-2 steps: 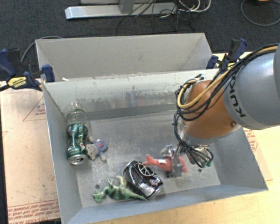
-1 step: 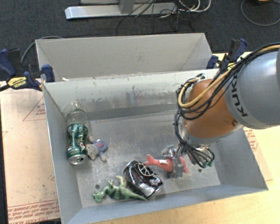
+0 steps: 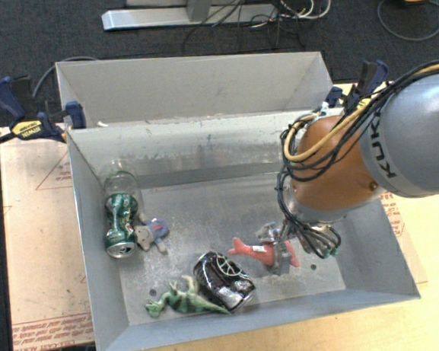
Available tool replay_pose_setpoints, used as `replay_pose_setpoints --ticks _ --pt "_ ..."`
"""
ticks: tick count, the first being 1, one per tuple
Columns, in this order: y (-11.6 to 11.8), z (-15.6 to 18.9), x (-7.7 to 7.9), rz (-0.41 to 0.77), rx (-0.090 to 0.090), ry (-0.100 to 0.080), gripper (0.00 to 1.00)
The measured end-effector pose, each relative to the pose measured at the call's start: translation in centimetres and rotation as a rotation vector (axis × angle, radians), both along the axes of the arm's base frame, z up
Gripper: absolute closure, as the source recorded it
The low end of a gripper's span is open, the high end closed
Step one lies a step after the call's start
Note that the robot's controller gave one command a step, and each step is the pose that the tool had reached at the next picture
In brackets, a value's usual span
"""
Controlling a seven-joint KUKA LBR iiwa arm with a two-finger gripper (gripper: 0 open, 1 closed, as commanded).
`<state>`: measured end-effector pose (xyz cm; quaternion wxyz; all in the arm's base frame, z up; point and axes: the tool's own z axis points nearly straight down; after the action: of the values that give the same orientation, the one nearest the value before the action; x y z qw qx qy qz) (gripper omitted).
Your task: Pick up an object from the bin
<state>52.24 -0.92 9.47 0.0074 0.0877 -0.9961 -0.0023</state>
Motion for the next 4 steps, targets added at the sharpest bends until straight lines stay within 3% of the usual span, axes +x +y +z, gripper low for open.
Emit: replay_pose_setpoints --ticks 2,4 --pt "0.0 1.9 0.3 0.000 0.000 -0.009 1.00" --pt "0.1 4.5 0.0 -0.001 0.001 0.001 1.00"
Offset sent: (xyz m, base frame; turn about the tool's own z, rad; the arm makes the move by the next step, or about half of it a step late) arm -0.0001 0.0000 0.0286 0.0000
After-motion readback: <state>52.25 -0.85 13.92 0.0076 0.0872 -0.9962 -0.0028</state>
